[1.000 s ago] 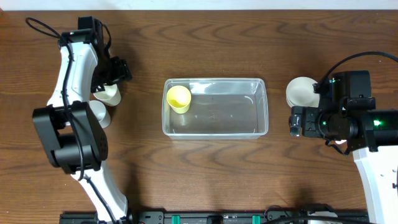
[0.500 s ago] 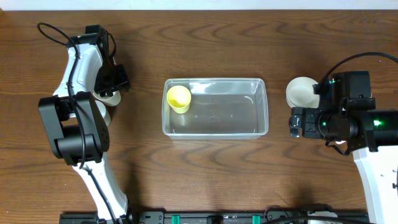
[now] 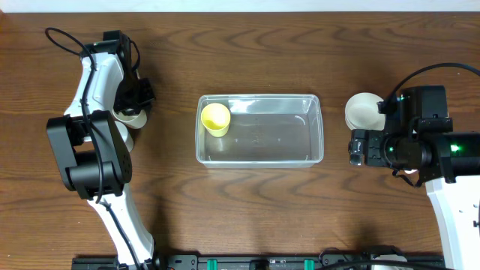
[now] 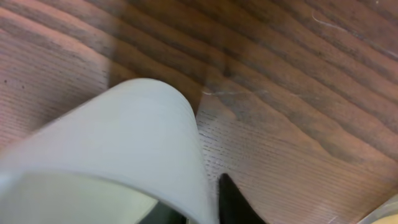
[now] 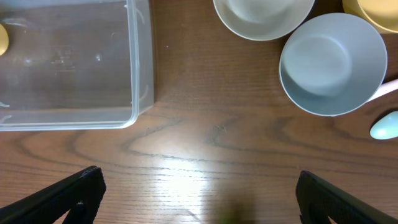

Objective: Pack container
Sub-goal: 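Grasp the white cup with the left gripper and lift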

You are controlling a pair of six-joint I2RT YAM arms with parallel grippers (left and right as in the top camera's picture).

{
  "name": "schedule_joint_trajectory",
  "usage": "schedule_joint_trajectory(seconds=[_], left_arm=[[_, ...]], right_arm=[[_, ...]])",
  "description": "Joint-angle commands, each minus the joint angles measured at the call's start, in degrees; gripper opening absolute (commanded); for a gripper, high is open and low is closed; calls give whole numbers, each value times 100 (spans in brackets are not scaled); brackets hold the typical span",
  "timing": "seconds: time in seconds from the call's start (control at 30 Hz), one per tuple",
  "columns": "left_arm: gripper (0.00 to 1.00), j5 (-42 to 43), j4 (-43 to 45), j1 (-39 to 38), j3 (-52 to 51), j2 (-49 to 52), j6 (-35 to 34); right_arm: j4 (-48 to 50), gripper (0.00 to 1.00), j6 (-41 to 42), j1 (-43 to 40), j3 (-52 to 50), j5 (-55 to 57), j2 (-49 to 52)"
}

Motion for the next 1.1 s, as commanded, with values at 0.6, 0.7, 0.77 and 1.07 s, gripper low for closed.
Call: schedule_joint_trajectory(seconds=[0.6,0.7,0.77,1.07], left_arm=[[6,-28,-31,-26,68,-168,238],[6,-31,-17,-81,125,-247,382],[6,-114,-15,-140,162,-315,391],[6,-328,-50,-601,177,-1060,623]], right_arm=[[-4,99,98,37,107,55,2],[-4,99,101,37,107,55,2],[-4,99,98,37,107,55,2],[-4,99,98,37,107,55,2]])
